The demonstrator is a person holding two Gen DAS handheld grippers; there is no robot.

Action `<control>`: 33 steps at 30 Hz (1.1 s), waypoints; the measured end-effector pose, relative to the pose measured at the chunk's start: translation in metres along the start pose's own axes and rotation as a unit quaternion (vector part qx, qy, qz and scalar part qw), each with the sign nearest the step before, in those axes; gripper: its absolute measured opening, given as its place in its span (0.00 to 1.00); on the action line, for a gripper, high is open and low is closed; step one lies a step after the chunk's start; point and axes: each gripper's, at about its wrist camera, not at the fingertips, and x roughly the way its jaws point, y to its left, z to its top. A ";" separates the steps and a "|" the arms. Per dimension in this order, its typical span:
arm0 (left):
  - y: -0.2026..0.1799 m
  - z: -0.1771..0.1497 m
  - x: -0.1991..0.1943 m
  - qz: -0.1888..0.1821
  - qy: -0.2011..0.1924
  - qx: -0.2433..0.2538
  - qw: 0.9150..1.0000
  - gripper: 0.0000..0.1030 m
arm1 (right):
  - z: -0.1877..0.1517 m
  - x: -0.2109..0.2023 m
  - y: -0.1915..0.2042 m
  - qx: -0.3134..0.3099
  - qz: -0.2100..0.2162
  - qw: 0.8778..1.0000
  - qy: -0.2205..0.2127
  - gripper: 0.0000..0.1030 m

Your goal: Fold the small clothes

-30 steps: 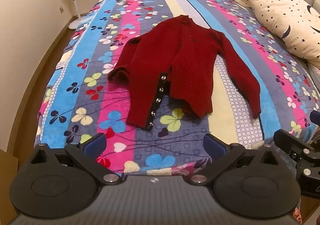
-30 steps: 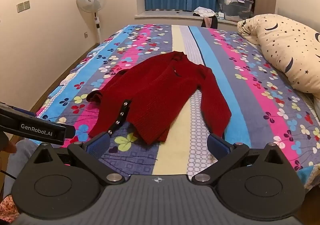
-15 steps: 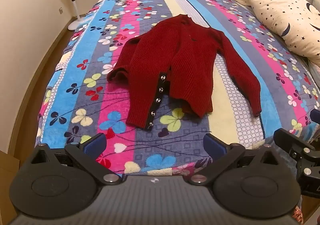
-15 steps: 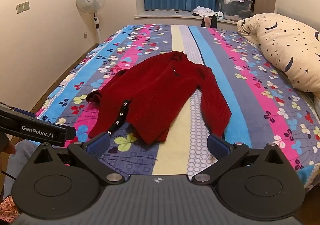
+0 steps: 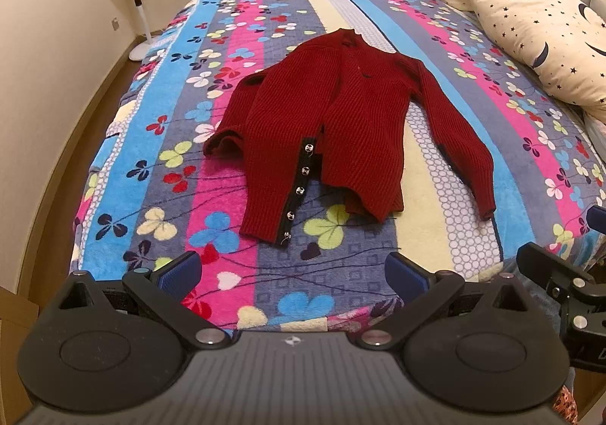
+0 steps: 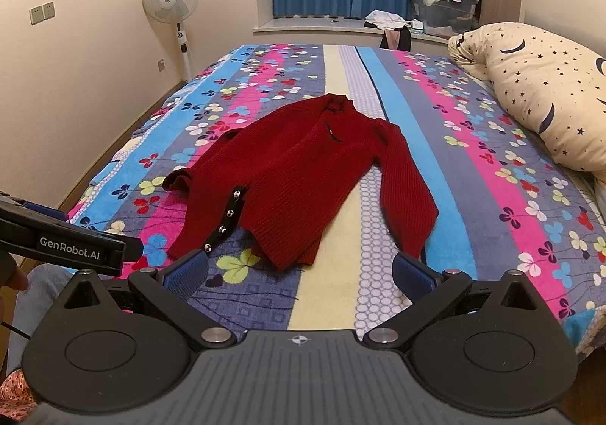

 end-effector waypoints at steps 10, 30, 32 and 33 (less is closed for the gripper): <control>0.000 0.002 -0.003 -0.001 0.000 0.004 1.000 1.00 | -0.001 0.000 0.000 0.000 0.000 1.000 0.001 0.99; 0.000 0.000 -0.002 0.000 -0.001 0.004 1.000 1.00 | -0.003 0.001 0.000 0.001 -0.001 1.000 0.002 0.99; 0.000 0.000 -0.002 0.000 -0.001 0.004 1.000 1.00 | -0.003 0.001 0.000 0.002 -0.001 1.000 0.002 0.99; 0.000 0.000 -0.002 0.000 -0.001 0.004 1.000 1.00 | -0.004 0.001 0.000 0.002 -0.002 1.000 0.002 0.99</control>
